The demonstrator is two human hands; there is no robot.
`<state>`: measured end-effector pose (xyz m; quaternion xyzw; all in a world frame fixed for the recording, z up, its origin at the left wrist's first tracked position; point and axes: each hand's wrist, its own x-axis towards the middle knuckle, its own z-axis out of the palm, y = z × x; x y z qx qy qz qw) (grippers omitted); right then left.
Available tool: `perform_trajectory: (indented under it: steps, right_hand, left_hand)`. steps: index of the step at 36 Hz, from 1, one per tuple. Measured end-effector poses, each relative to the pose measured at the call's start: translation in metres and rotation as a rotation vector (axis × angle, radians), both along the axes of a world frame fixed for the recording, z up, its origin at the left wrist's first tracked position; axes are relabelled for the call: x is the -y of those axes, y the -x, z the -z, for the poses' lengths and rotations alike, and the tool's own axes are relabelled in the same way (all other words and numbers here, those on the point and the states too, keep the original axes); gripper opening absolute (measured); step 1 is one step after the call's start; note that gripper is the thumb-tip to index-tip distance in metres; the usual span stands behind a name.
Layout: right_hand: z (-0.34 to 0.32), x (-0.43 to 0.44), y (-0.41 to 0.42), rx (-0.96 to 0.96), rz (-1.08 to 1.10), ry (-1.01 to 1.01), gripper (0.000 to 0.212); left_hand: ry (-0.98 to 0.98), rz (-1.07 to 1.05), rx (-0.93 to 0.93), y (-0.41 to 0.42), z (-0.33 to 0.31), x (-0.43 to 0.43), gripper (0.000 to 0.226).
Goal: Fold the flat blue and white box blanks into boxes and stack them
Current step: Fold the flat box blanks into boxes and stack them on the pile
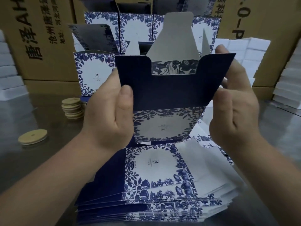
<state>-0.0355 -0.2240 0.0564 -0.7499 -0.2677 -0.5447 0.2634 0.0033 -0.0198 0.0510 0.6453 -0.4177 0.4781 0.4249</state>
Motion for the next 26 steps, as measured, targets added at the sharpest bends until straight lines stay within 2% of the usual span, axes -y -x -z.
perform_trajectory:
  steps: [3,4,7,11,14,21,24,26]
  right_hand:
    - [-0.001,-0.004,0.004,-0.004,0.048,-0.011,0.077]
    - [-0.002,-0.006,0.006,0.001,0.074,-0.017,0.073]
    - [-0.003,-0.012,0.01,-0.024,0.138,-0.054,0.059]
    - [-0.005,-0.014,0.011,-0.014,0.199,-0.115,0.052]
    - [-0.006,-0.015,0.011,-0.005,0.188,-0.122,0.05]
    - [-0.004,-0.012,0.007,-0.12,0.223,-0.192,0.04]
    - [-0.003,-0.012,0.005,-0.11,0.226,-0.209,0.039]
    - [-0.002,-0.012,0.005,-0.095,0.229,-0.229,0.043]
  left_hand:
    - [-0.04,-0.048,-0.031,0.002,-0.001,0.0,0.016]
    - [-0.057,-0.075,-0.057,0.003,-0.002,0.0,0.018]
    - [-0.087,-0.16,-0.14,0.005,-0.002,0.0,0.043]
    - [-0.101,-0.199,-0.138,0.01,-0.005,0.003,0.037]
    - [-0.099,-0.221,-0.212,0.008,-0.005,0.004,0.036]
    - [-0.1,-0.254,-0.36,0.006,-0.009,0.004,0.046]
    - [-0.08,-0.195,-0.396,0.004,-0.011,0.002,0.043]
    - [-0.012,-0.04,-0.458,0.004,-0.012,0.003,0.039]
